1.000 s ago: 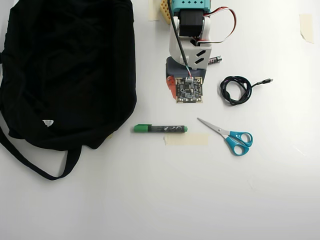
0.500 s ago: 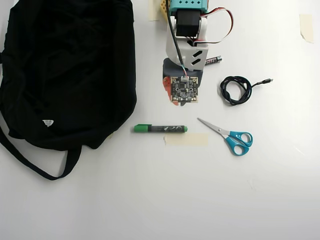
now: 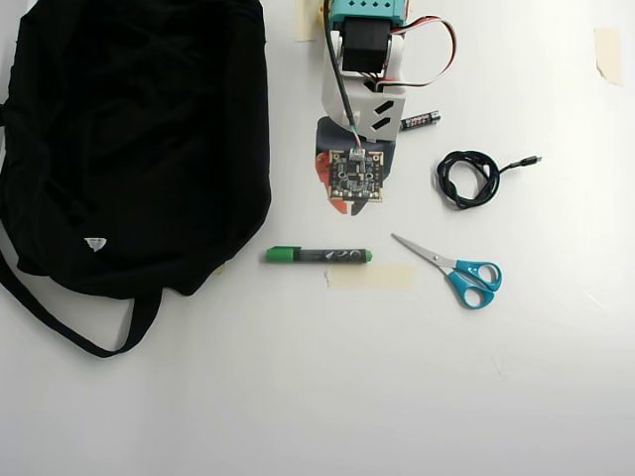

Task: Put the green marker into the black bag

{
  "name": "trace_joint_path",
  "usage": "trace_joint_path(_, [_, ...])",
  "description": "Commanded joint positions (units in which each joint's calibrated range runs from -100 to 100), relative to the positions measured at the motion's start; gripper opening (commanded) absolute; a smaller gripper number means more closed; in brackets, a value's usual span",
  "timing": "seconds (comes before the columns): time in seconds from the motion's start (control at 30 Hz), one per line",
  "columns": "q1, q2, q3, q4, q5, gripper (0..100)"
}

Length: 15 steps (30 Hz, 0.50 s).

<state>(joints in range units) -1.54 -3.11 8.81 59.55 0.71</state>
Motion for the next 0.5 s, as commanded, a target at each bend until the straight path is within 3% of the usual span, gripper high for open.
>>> trace_joint_path(0.0, [0.6,-0.4,-2.6,-1.2,-0.8,2])
trace_joint_path(0.1, [0.3,-0.4,-2.6,-1.6,-3.1,2])
trace_joint_path(0.47, [-0.3,2.4,-2.8,-2.5,-3.2,2])
